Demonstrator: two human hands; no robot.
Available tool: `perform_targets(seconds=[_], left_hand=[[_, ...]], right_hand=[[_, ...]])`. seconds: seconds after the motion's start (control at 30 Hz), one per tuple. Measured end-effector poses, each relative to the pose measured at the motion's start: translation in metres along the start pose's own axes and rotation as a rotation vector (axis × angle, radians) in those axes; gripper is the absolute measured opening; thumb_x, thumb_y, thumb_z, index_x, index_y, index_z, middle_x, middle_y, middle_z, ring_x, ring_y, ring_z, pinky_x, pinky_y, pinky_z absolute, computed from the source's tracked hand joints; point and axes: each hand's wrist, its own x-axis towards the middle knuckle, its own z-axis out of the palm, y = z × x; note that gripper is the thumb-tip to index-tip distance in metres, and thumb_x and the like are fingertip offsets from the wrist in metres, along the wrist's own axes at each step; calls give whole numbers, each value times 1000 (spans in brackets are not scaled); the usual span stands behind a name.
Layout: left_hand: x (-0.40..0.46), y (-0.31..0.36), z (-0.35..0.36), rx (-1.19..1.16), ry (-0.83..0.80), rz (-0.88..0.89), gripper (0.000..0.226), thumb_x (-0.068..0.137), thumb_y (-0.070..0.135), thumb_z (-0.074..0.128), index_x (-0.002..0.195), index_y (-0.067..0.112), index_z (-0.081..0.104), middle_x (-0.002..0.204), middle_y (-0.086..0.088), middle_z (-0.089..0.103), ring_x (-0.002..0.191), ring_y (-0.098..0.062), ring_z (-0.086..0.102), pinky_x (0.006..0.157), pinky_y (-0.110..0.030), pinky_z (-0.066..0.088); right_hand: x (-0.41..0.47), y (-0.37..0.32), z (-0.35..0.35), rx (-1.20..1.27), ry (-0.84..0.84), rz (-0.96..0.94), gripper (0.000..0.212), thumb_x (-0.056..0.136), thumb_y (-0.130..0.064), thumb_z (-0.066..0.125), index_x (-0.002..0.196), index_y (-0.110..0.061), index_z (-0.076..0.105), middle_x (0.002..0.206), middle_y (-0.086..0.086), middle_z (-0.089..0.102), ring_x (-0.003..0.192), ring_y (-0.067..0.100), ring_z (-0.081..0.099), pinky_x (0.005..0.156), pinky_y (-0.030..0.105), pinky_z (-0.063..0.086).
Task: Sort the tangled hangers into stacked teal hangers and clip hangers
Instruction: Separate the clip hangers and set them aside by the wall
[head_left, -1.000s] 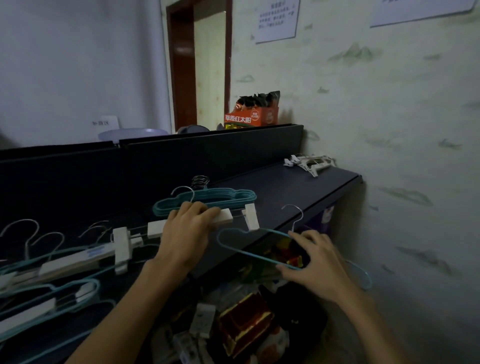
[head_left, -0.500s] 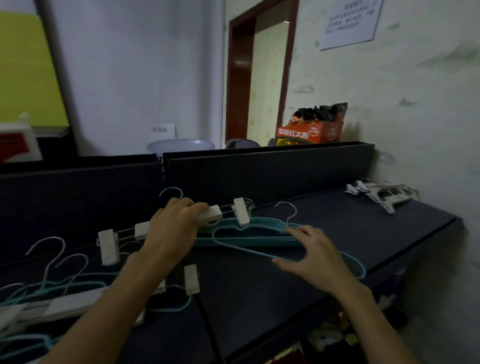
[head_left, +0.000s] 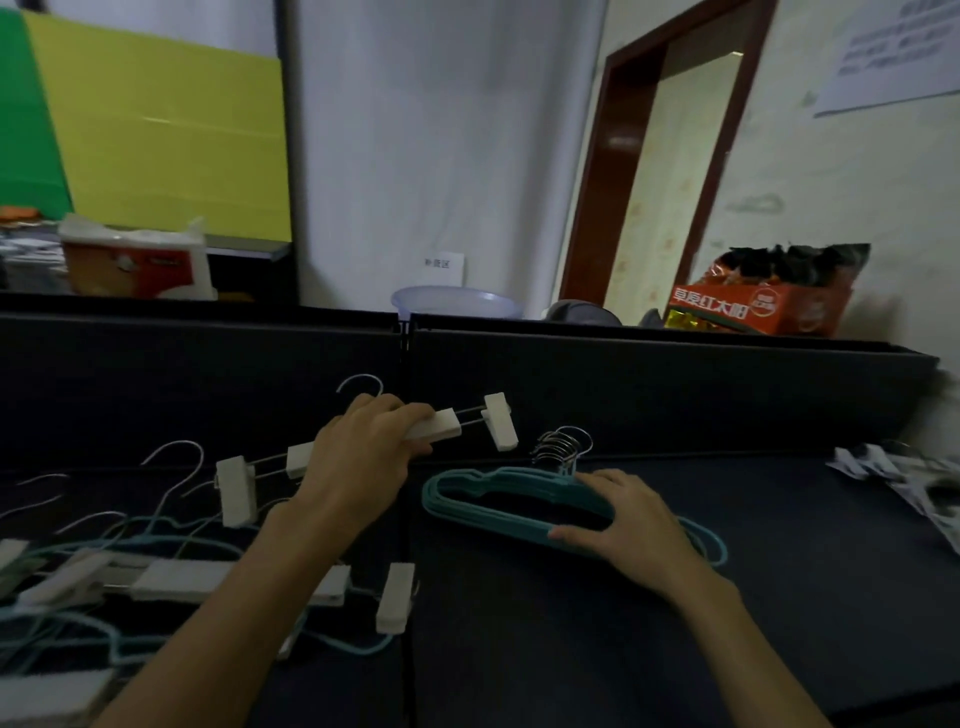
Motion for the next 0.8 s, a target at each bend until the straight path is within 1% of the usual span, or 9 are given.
perform_targets(seconds=[0.1,0.27,0.33,0.4,0.47,0.57,0.7,0.8], left_hand=[[-4,1,-1,5,-8,-28,41,91,29,57,131,26,51,122,2,56,113,-22,45,83,-36,40],[-9,-1,-1,24,-20,-57,41,92,30,54,133,28,49,124,4,53,113,-19,43,84,-33,38],[-10,-1,0,18,-24,-57,41,92,30,54,133,28,48,125,5,53,113,-18,43,83,-32,37],[-11,-1,2,22,-31,-41,41,93,32,53,134,28,48,125,5,53,114,-17,43,81,-31,37],[-10,-1,3,25,-33,-17,42,93,33,52,134,29,46,126,6,52,114,-16,43,82,-30,37],[-9,2,6,0,-41,33,43,93,33,52,135,29,45,126,7,51,113,-16,42,83,-30,38],[-8,16,17,-59,-65,134,42,94,32,50,136,28,44,127,6,51,112,-16,43,84,-29,39],[-10,38,28,-115,-76,234,42,93,29,52,135,27,47,127,4,53,113,-17,44,86,-32,40]], right_hand=[[7,0,3,14,-10,-27,87,67,-75,56,139,-28,41,133,-11,45,120,9,40,103,28,35],[10,2,5,82,-13,-47,92,58,-82,50,134,-30,48,127,-13,52,113,7,47,98,27,40],[9,0,4,46,-5,-59,88,63,-77,54,136,-29,46,132,-10,50,117,9,46,102,28,37],[8,-5,3,-46,23,-71,83,71,-70,58,140,-26,41,139,-7,44,126,12,39,110,33,29],[6,-12,3,-87,65,-77,81,75,-68,57,141,-25,40,141,-5,42,128,13,36,113,37,25],[-3,-17,0,-62,125,-42,74,79,-65,55,140,-25,42,139,-6,43,127,13,38,109,33,30],[-37,-10,-8,-58,191,59,63,84,-57,55,138,-26,44,134,-8,47,120,9,41,98,25,37],[-77,8,-13,-75,219,179,60,86,-55,54,137,-26,45,132,-7,48,120,11,43,97,27,40]])
